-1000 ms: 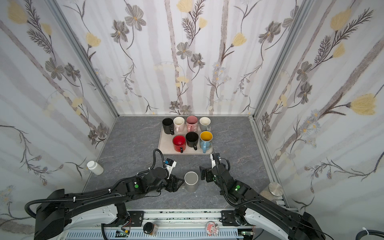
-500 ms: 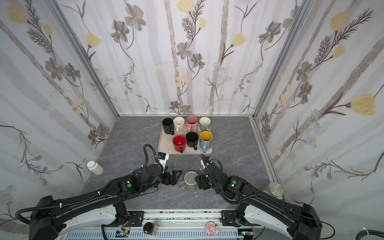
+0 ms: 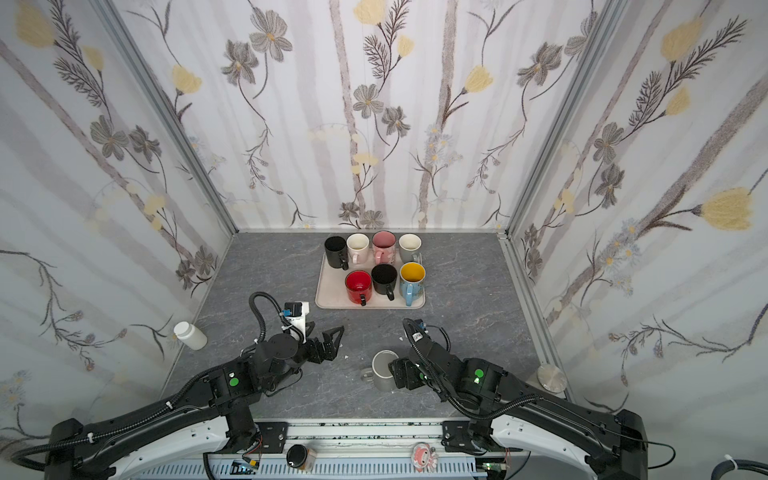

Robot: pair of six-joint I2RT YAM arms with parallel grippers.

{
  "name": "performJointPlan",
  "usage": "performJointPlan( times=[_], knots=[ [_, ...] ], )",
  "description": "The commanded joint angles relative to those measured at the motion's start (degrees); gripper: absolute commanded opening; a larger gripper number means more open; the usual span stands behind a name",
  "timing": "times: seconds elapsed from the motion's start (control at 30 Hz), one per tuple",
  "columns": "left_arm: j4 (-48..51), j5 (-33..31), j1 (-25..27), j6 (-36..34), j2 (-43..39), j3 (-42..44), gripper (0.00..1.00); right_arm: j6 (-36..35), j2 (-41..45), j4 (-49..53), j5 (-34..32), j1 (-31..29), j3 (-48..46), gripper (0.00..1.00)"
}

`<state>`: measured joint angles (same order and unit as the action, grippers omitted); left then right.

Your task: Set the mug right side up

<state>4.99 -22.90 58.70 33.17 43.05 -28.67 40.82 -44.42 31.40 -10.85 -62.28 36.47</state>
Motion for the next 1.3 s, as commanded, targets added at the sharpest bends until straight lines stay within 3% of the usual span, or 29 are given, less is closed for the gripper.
performJointPlan(
  times=[0.0,0.1,0.3,0.47,0.63,0.93,1.27],
  knots=[
    [-3.6,-1.7,-0.5,0.1,-1.0,0.4,1.00,-2.7,-0.7,-2.7,-3.6,0.0,3.8,0.89],
    [-2.9,-2.0,-0.7,-0.5,-1.1,-0.3,1.00,-4.0,-3.2,-0.3,-0.1,0.0,6.2,0.88],
    [-2.9,-3.5,-0.7,-0.7,-2.5,0.6,1.00,-1.3,-3.7,4.0,13.5,-1.2,4.8,0.71],
    [-4.7,-4.4,-0.9,-0.3,-3.6,2.3,1.00,2.9,-2.9,8.6,13.4,-4.8,3.8,0.63],
    [-5.4,-4.1,-1.2,0.0,-3.9,3.4,1.00,6.2,-6.7,4.0,12.6,-5.7,-1.2,0.53],
    [-3.9,-1.3,-1.8,-1.6,-3.3,2.1,1.00,-0.1,-12.3,-9.1,19.4,5.4,-6.3,0.45],
    [-4.5,4.7,-2.2,-3.4,0.4,1.8,1.00,-9.3,-19.8,-16.6,20.8,14.3,-5.0,0.44]
  ],
)
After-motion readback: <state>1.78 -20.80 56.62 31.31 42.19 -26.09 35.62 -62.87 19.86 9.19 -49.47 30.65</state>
